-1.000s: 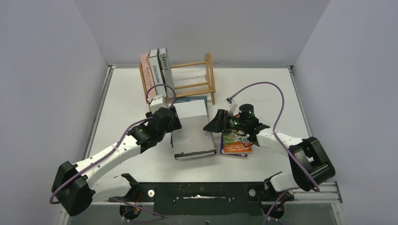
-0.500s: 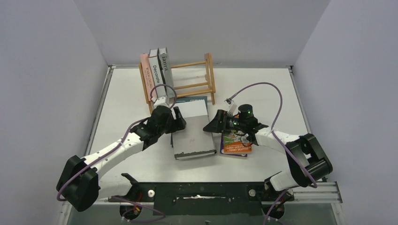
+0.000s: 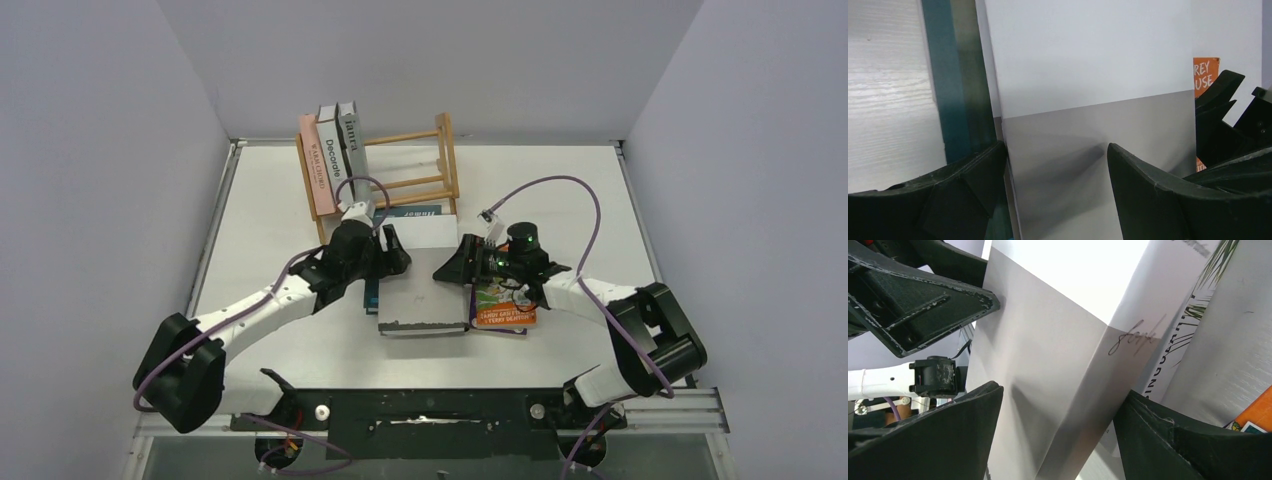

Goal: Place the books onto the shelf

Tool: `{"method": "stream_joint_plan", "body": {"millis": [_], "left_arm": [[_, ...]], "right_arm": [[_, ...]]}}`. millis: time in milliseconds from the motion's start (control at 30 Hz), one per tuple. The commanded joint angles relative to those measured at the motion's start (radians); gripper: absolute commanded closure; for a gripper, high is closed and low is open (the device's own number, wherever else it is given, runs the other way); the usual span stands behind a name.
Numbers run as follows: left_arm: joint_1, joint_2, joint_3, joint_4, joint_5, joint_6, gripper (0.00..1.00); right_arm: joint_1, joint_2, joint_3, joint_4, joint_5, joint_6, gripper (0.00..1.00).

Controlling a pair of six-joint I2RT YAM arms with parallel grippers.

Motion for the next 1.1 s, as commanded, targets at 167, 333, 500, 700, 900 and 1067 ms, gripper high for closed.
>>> {"method": "stream_joint_plan", "body": {"millis": [167, 333, 500, 700, 900, 1067], "left_arm": [[-0.051, 0.089, 0.061, 0.234, 0.151, 0.028, 0.27], [-0.059, 0.104, 0.042, 0.327, 0.191, 0.036, 0.27], [-0.073, 0.101, 0.039, 0.401, 0.21, 0.06, 0.27], [-0.086, 0.085, 0.056, 0.485, 0.248, 0.085, 0.27], [-0.105, 0.028, 0.18, 0.288, 0.017, 0.11, 0.28], [-0.107, -0.084, 0.279, -0.025, -0.308, 0.119, 0.29]], "right_arm": [[-0.019, -0.022, 0.028, 0.091, -0.079, -0.009, 0.24], [-0.037, -0.07, 0.018, 0.072, -0.087, -0.01, 0.33], [-0.056, -0.134, 0.029, 0.006, -0.09, -0.033, 0.62], [-0.087, -0.243, 0.072, -0.133, -0.08, -0.087, 0.87], [-0.109, -0.356, 0.17, -0.282, -0.005, -0.171, 0.95], [-0.105, -0.368, 0.315, -0.326, 0.078, -0.223, 0.95]]}}
